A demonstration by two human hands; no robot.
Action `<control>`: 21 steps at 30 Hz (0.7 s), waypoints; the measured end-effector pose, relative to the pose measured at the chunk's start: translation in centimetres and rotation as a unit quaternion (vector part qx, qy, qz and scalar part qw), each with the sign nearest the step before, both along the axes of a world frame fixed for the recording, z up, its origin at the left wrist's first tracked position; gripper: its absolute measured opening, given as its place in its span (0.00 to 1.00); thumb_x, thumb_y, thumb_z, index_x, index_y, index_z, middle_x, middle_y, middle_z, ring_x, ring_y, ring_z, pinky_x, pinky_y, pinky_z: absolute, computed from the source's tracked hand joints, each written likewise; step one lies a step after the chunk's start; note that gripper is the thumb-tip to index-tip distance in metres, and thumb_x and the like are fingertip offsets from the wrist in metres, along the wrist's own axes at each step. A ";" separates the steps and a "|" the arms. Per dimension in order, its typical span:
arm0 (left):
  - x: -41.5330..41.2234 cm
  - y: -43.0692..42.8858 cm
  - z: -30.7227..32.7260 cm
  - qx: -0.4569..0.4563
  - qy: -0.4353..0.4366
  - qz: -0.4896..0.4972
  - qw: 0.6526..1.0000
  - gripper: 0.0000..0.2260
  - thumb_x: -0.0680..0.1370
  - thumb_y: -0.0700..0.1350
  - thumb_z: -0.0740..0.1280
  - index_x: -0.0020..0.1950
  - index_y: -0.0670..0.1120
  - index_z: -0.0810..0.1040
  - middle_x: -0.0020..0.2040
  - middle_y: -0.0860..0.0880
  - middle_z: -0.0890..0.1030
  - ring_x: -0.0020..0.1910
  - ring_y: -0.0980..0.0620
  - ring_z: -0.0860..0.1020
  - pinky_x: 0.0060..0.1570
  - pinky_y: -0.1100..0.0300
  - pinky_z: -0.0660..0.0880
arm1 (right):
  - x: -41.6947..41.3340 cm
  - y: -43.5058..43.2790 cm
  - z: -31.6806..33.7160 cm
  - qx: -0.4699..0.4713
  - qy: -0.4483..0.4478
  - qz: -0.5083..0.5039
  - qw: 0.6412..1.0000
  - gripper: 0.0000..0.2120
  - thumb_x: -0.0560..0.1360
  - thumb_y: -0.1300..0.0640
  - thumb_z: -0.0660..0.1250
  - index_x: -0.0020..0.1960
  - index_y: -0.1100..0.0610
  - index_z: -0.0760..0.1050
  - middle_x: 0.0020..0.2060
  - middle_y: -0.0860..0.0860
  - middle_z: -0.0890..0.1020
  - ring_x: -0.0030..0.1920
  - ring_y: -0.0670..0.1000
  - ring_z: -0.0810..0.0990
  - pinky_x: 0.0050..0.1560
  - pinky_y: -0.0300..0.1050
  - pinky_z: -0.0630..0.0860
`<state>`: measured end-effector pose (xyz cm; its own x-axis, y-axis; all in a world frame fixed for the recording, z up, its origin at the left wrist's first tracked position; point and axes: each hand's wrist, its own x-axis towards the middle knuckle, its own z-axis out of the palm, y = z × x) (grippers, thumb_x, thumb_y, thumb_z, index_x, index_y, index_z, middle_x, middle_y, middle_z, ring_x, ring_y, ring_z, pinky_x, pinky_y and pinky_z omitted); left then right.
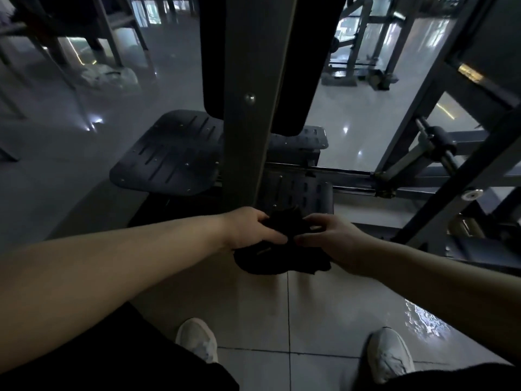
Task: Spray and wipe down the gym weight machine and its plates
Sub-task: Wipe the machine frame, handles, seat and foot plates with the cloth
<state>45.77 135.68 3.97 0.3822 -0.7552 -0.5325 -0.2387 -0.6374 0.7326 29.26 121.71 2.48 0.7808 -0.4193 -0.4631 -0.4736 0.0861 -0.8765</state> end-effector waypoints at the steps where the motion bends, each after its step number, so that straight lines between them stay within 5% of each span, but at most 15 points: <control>1: 0.2 0.3 -0.2 0.010 -0.040 -0.021 0.999 0.17 0.74 0.50 0.78 0.61 0.48 0.82 0.48 0.51 0.86 0.44 0.55 0.85 0.40 0.66 0.78 | -0.1 0.4 -0.1 -0.006 0.004 -0.010 1.000 0.13 0.76 0.64 0.73 0.59 0.56 0.79 0.52 0.58 0.85 0.46 0.56 0.87 0.45 0.48 0.84; 5: 1.5 2.3 0.0 0.017 -0.089 -0.031 0.995 0.14 0.76 0.47 0.75 0.61 0.48 0.81 0.50 0.49 0.84 0.48 0.52 0.83 0.45 0.62 0.79 | -0.7 2.9 -0.1 -0.046 0.008 -0.041 0.998 0.09 0.78 0.65 0.71 0.55 0.56 0.79 0.50 0.58 0.84 0.44 0.54 0.87 0.43 0.44 0.83; 9: 2.5 4.8 1.5 -0.015 -0.100 -0.050 0.994 0.11 0.79 0.46 0.71 0.61 0.48 0.81 0.51 0.49 0.83 0.49 0.54 0.83 0.45 0.62 0.80 | -0.2 5.7 0.9 -0.071 0.019 -0.061 0.995 0.11 0.78 0.69 0.68 0.57 0.56 0.77 0.53 0.58 0.83 0.51 0.59 0.86 0.55 0.56 0.83; 12: 3.0 6.8 2.3 -0.050 -0.095 -0.064 0.992 0.11 0.80 0.44 0.70 0.62 0.49 0.80 0.51 0.50 0.82 0.49 0.55 0.82 0.42 0.65 0.76 | 0.9 7.7 1.7 -0.130 0.028 -0.064 0.989 0.15 0.76 0.68 0.70 0.58 0.52 0.77 0.53 0.56 0.83 0.50 0.58 0.86 0.54 0.58 0.84; 17: 4.8 10.1 3.7 -0.063 -0.086 -0.053 0.993 0.19 0.74 0.47 0.77 0.65 0.49 0.79 0.53 0.51 0.83 0.51 0.54 0.82 0.51 0.60 0.79 | 4.1 11.5 4.1 -0.197 0.036 -0.064 0.978 0.20 0.73 0.60 0.76 0.63 0.52 0.75 0.52 0.51 0.83 0.49 0.51 0.85 0.52 0.48 0.84; 21: 6.2 12.8 4.5 -0.049 -0.121 -0.048 0.990 0.25 0.72 0.43 0.78 0.68 0.50 0.76 0.55 0.50 0.81 0.53 0.52 0.81 0.57 0.55 0.80 | 6.3 14.9 3.8 -0.184 0.031 -0.077 0.979 0.27 0.68 0.54 0.81 0.63 0.50 0.75 0.53 0.50 0.83 0.52 0.51 0.84 0.57 0.53 0.83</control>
<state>52.00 148.49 8.51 0.4132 -0.8383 -0.3558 -0.4721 -0.5313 0.7035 35.60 136.59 6.30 0.6708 -0.6770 -0.3028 -0.5328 -0.1560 -0.8317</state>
